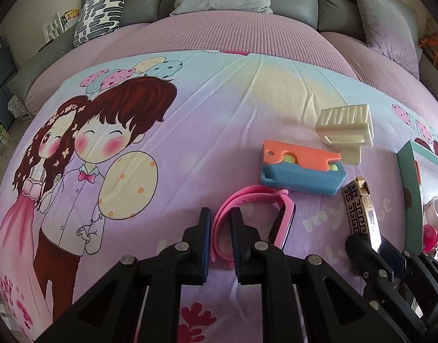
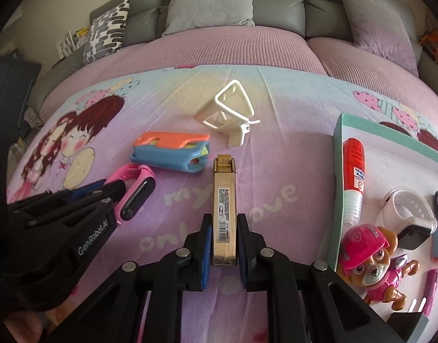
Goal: Organize rigid objects
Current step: 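Carry the pink wristband and gold harmonica into the tray and open both tools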
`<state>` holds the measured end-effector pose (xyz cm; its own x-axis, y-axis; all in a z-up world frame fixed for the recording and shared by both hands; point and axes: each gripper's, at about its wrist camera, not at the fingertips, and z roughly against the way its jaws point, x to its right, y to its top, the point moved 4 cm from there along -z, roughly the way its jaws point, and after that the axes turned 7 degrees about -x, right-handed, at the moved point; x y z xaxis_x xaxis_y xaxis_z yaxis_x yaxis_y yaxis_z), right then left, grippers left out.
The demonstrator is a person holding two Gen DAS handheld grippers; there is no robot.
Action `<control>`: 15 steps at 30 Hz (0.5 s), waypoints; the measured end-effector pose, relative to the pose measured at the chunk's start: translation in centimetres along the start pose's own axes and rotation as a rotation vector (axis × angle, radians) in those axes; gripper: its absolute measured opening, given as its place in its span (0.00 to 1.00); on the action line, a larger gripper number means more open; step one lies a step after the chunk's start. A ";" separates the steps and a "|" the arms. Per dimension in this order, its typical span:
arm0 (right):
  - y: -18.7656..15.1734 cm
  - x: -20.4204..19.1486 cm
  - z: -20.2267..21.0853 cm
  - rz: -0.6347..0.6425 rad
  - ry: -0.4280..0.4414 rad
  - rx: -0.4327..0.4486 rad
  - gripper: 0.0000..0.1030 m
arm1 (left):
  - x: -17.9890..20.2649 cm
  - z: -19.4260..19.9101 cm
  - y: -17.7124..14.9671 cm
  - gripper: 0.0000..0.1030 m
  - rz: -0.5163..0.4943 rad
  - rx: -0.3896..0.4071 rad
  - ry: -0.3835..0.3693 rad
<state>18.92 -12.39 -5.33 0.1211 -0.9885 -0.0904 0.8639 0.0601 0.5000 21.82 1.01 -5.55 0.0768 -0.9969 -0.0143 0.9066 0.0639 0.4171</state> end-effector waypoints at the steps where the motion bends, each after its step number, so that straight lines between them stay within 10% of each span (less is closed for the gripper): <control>1: 0.1 0.2 0.1 -0.003 0.005 0.002 0.16 | 0.0 0.2 0.0 0.12 0.004 0.003 -0.001; 15: 1.1 2.2 5.3 -0.086 0.068 0.129 0.16 | -0.2 5.2 0.8 0.10 0.041 0.135 -0.015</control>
<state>17.57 -15.26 -0.36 0.0866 -0.9772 -0.1936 0.8031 -0.0465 0.5940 20.33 1.06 -0.52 0.1054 -0.9943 0.0178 0.8388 0.0985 0.5354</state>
